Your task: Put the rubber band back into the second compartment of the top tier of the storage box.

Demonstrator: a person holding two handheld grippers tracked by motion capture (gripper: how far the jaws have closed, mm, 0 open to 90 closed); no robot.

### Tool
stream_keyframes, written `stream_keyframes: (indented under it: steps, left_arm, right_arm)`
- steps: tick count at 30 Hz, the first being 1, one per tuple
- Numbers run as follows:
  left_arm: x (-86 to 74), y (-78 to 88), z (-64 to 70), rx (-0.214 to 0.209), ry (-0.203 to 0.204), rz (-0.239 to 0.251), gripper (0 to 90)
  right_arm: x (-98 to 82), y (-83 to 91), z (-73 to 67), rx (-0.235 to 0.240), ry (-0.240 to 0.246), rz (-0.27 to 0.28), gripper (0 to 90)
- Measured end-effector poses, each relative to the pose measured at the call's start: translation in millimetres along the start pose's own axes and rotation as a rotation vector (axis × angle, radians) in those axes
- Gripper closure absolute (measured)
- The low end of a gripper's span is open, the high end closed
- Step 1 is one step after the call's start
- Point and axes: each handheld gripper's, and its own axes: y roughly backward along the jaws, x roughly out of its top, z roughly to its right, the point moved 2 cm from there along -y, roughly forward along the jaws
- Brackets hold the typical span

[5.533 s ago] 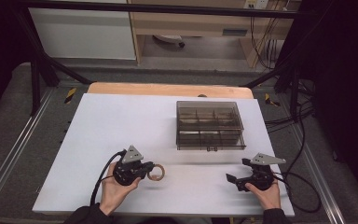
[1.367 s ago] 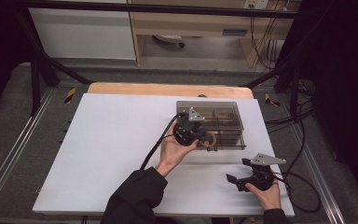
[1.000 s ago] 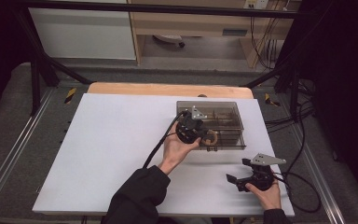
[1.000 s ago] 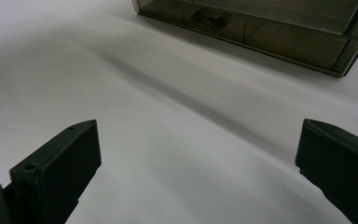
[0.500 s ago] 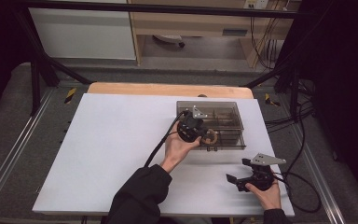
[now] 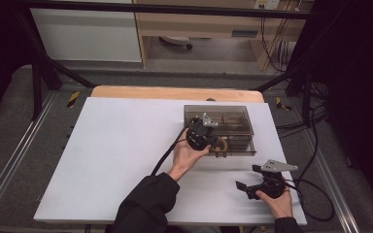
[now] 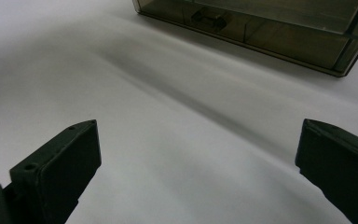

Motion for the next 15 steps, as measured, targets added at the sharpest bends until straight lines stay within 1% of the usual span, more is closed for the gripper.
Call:
stream_keyframes:
  steps: [11,15]
  left_arm:
    - [-3.8,-5.0,-0.4,-0.001,0.001,-0.016,83.3]
    - [-4.2,-5.0,-0.1,-0.002,-0.014,-0.018,80.1]
  right_arm:
    - [-0.1,0.0,0.0,0.0,0.001,-0.001,0.7]
    - [-0.1,0.0,-0.1,0.0,0.001,-0.001,0.7]
